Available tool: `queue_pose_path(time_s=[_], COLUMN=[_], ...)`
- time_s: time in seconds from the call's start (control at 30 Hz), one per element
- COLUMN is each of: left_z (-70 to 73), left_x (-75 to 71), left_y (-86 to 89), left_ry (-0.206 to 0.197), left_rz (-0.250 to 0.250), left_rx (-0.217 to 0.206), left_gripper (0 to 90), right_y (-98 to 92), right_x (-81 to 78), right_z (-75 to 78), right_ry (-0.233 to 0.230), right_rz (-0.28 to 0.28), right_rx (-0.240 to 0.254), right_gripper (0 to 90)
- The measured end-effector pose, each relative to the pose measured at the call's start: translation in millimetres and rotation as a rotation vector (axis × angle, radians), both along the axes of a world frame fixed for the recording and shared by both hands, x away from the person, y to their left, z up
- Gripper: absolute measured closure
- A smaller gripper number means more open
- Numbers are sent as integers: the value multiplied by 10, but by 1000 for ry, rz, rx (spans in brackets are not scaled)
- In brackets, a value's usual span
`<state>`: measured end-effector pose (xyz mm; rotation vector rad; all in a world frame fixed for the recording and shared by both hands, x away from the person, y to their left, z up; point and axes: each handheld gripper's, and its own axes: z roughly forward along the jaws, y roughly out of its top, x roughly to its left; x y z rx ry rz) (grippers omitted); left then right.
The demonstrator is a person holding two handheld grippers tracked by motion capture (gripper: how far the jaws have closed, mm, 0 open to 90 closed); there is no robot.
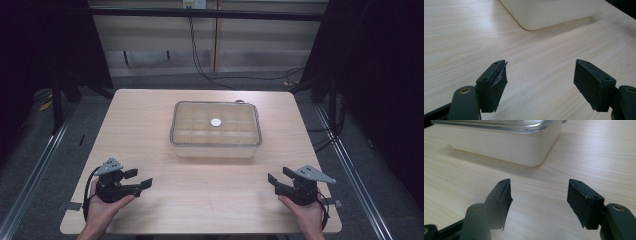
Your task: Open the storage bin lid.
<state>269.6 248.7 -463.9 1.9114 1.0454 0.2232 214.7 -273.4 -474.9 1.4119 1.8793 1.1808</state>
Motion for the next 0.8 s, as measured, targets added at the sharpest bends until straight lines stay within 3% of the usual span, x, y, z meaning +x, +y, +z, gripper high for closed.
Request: queue_pose_path(time_s=[0.13, 0.27, 0.33, 0.43, 0.47, 0.53, 0.63, 0.8], left_z=[-15, -23, -11, 14, 30, 71, 96, 94], left_x=[34, 52, 40, 38, 34, 9, 12, 137], left_y=[-14, -26, -33, -45, -58, -89, -132, -168], left_ry=[2, 7, -1, -10, 3, 9, 5, 19], left_rz=[-14, -15, -20, -27, -26, -51, -74, -82], left_rx=[4, 16, 15, 4, -12, -34, -35, -8], left_gripper=[265, 265, 265, 265, 265, 265, 265, 269], right_y=[-20, -40, -69, -83, -85, -99, -104, -92], right_x=[9, 3, -21, -30, -28, -19, 6, 84], right_z=[39, 54, 68, 91, 99, 113, 131, 169], right_ry=[-19, 0, 3, -2, -3, 11, 19, 64], right_rz=[17, 28, 25, 32, 34, 39, 57, 97], right_rx=[31, 24, 48, 53, 54, 91, 98, 110], right_gripper=[358, 358, 357, 349, 352, 353, 354, 374])
